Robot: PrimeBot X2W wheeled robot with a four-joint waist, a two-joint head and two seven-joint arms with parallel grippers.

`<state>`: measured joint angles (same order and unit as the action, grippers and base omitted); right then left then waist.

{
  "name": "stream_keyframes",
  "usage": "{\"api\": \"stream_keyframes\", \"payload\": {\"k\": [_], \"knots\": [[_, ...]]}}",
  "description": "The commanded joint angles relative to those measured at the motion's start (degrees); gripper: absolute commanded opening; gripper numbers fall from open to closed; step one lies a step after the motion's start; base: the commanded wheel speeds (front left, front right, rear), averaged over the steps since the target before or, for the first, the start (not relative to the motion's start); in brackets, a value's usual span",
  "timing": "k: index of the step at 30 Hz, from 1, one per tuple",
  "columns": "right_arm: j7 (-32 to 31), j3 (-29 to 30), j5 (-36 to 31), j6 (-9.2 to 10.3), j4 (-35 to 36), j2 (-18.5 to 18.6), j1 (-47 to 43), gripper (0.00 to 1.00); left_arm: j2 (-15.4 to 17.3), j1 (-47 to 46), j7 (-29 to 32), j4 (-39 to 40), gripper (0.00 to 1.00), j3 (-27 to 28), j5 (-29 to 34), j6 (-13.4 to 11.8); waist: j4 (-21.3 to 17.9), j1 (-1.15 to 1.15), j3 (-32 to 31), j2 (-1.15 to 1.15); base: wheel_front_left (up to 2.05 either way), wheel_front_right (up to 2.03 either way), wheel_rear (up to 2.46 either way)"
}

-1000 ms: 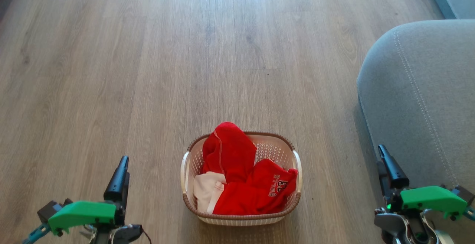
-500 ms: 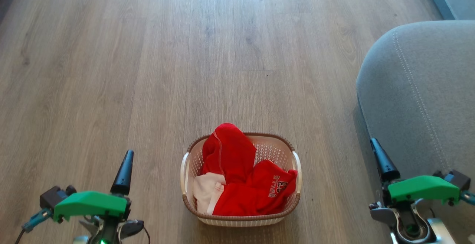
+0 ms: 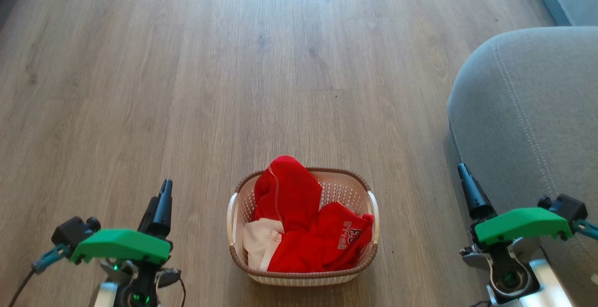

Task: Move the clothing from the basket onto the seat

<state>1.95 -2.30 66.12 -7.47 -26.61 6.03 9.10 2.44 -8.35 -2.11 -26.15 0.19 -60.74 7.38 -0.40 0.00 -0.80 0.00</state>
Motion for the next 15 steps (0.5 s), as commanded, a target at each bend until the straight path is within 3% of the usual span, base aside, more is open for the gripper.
{"api": "stream_keyframes", "payload": {"k": [1, 15], "knots": [[0.85, -0.83, -1.72, -0.02, 1.23, 1.35, 3.91, 1.00, 1.10, -3.92, -0.77, 1.28, 1.00, 0.65, 1.96, 0.05, 0.00, 0.00, -0.01, 0.00, 0.00, 0.00, 0.00], [3.04, -2.77, -10.25, -0.02, -0.31, 2.22, 6.52, 1.00, 1.24, -6.45, -2.95, -0.67, 1.00, 0.38, 12.02, 0.06, 0.01, 0.00, -0.15, 0.00, 0.00, 0.00, 0.00]]}}
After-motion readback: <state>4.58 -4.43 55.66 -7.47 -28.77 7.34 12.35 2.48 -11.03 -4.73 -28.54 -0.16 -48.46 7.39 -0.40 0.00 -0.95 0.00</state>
